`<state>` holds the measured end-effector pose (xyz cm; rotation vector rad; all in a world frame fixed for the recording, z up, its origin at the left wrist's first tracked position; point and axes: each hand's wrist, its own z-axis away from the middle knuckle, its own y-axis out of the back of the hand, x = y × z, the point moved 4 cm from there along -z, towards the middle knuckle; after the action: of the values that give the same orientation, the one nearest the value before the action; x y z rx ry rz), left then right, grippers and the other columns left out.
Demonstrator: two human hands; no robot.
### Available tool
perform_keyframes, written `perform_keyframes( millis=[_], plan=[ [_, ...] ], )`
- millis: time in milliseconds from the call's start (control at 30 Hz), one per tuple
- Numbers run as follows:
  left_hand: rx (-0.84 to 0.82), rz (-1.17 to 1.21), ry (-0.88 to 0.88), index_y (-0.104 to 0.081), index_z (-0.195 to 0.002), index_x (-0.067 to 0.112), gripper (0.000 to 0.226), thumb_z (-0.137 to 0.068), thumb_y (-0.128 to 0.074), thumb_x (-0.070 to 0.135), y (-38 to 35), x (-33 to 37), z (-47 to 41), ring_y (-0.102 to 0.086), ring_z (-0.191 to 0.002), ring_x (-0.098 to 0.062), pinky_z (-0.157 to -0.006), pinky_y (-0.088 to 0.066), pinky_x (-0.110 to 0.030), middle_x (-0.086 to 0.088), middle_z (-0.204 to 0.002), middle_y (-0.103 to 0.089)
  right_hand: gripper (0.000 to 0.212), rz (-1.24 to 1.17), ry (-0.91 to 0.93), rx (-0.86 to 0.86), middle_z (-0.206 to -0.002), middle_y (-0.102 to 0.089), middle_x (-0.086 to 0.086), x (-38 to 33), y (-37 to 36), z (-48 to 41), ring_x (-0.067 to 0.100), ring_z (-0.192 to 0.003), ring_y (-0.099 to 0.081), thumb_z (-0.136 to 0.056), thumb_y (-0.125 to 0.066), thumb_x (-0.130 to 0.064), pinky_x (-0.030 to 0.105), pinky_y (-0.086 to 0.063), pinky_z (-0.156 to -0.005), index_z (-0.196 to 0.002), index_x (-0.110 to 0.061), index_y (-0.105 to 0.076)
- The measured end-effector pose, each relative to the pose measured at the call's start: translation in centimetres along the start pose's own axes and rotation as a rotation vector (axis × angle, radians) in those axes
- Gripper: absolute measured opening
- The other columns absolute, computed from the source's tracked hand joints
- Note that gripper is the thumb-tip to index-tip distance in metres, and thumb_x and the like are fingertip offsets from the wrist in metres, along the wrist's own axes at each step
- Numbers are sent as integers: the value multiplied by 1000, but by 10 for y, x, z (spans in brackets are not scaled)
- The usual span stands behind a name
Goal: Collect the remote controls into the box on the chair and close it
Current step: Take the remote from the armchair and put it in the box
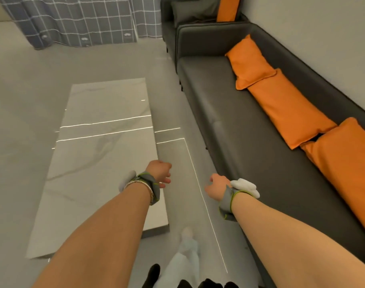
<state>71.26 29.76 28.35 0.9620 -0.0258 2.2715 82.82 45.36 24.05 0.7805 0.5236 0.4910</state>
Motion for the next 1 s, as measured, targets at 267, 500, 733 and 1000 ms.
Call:
perform_keyframes(
  millis=[267, 500, 733, 1000],
  plan=[
    [-67, -81, 108, -48, -108, 8, 17, -96, -40, 17, -38, 87, -115, -53, -60, -17, -72, -44, -32, -11, -89, -56, 20, 111, 5, -117, -123, -64, 13, -9, 82, -116, 27, -114, -60, -92, -49, -23, 27, -47, -89, -101, -12, -63],
    [-40, -152, 99, -46, -99, 6, 12, -96, -41, 16, -13, 197, -223, -56, -66, -21, -75, -43, -34, -11, -88, -56, 30, 72, 1, -129, -117, -67, 13, -66, 169, -249, 29, -108, -62, -89, -51, -25, 29, -48, -88, -108, -7, -64],
    [1, -158, 163, -45, -68, 10, 27, -95, -41, 14, 30, 312, -348, -56, -66, -24, -66, -44, -32, -7, -73, -52, 32, 86, 59, -162, -121, -65, 11, -160, 248, -400, 30, -111, -60, -90, -49, -26, 30, -47, -89, -112, -8, -63],
    [25, -140, 97, -51, -88, 7, 12, -94, -43, 16, 98, 438, -473, -64, -85, -35, -67, -46, -30, -14, -86, -57, 34, 180, 148, -173, -126, -62, 15, -293, 335, -544, 30, -116, -58, -93, -47, -23, 28, -45, -92, -118, -3, -60]
  ],
)
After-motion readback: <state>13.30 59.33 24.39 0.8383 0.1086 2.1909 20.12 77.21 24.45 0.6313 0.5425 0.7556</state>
